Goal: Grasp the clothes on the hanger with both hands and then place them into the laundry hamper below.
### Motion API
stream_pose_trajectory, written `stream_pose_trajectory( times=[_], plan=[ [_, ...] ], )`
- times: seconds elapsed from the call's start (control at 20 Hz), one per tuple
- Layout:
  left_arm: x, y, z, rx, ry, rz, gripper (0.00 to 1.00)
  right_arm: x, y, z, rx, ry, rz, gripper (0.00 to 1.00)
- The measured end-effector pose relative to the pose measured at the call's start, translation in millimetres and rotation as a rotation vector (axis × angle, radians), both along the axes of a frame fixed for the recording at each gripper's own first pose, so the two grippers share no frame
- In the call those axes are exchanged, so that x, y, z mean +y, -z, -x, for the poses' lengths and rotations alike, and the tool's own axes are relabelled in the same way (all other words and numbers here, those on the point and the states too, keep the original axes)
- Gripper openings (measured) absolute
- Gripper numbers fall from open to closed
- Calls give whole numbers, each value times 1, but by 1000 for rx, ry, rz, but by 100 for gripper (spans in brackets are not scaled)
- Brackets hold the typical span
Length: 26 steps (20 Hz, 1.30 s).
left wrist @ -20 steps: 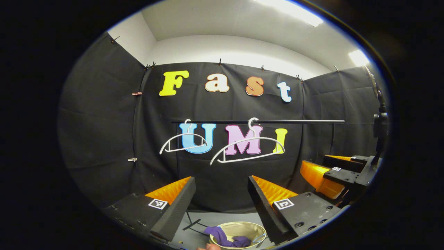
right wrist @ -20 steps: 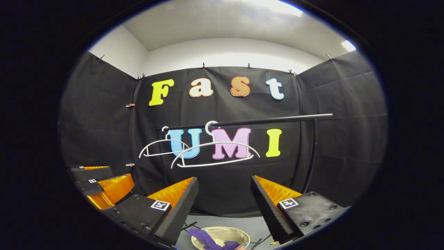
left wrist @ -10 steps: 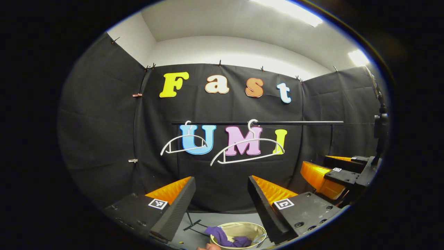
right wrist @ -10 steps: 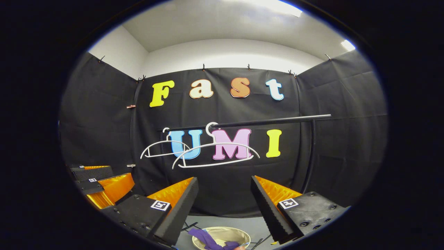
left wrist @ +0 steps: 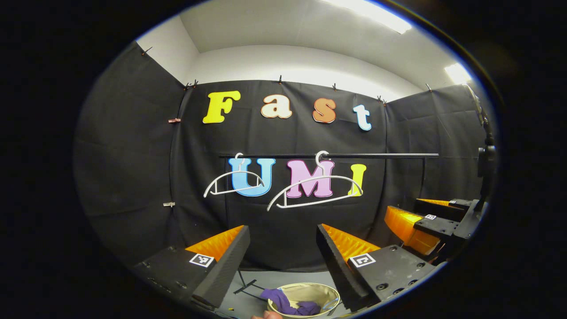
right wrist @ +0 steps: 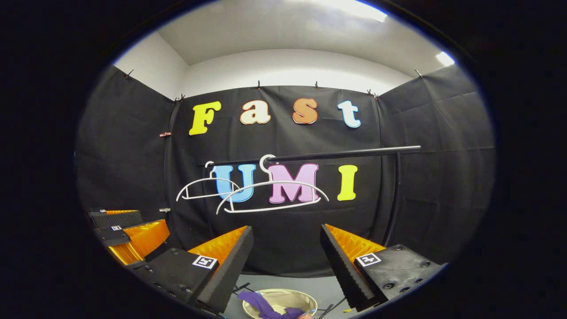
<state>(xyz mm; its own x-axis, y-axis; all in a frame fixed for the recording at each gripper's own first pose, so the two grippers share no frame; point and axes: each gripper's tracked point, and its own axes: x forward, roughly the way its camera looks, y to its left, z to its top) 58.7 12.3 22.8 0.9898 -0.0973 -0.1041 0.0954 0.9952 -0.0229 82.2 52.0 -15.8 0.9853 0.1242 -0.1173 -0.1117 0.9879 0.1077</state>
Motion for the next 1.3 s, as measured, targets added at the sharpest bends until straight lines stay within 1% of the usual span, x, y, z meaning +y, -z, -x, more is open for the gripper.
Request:
stream_pose_trajectory(
  times=[0.15, 0.2, 0.3, 0.35, 0.45, 0.55, 0.6, 0.7, 0.75, 0.9, 0.95, 1.0, 1.05, 1.1, 1.15, 1.2, 1.3],
  plan=[
    [1, 0, -2, 2, -3, -4, 95, -3, 1, -3, 2, 7, 5, 98],
    [-5, 1, -7, 1, -3, -4, 92, -3, 1, -4, 1, 8, 3, 98],
    [-6, 1, -8, -3, -4, -6, 92, -2, 0, -5, 0, 7, 0, 98],
    [-6, 1, -9, -3, -6, -9, 95, 0, 1, -5, 3, 4, 0, 98],
    [-5, 2, -11, -1, -7, -8, 95, 1, 3, -6, 7, 1, 1, 98],
    [-5, 1, -11, -4, -8, -5, 95, 1, 2, -6, 6, -1, 4, 98],
    [-5, 2, -11, -3, -8, -5, 95, 2, 3, -6, 6, -3, 8, 100],
    [-4, 3, -12, 0, -12, -9, 95, 2, 5, -7, 9, -3, 10, 100],
    [-4, 2, -12, 1, -13, -11, 95, 2, 5, -8, 10, -2, 8, 98],
    [-5, 3, -10, 1, -14, -13, 95, 1, 5, -7, 11, -1, 6, 98],
    [-5, 3, -9, 0, -15, -13, 95, 1, 5, -6, 11, 0, 8, 100],
    [-6, 3, -9, -1, -15, -12, 95, 1, 5, -5, 12, -1, 8, 100],
    [-6, 3, -9, -3, -16, -12, 95, 1, 5, -5, 13, -2, 8, 98],
    [-5, 2, -9, -4, -17, -12, 95, 2, 6, -5, 14, -4, 9, 98],
    [-5, 2, -9, -4, -18, -13, 95, 3, 6, -5, 16, -5, 10, 100],
    [-6, 3, -9, -4, -18, -14, 95, 3, 7, -4, 18, -6, 10, 98],
    [-6, 2, -10, -4, -17, -16, 95, 2, 6, -4, 17, -6, 10, 98]
  ],
)
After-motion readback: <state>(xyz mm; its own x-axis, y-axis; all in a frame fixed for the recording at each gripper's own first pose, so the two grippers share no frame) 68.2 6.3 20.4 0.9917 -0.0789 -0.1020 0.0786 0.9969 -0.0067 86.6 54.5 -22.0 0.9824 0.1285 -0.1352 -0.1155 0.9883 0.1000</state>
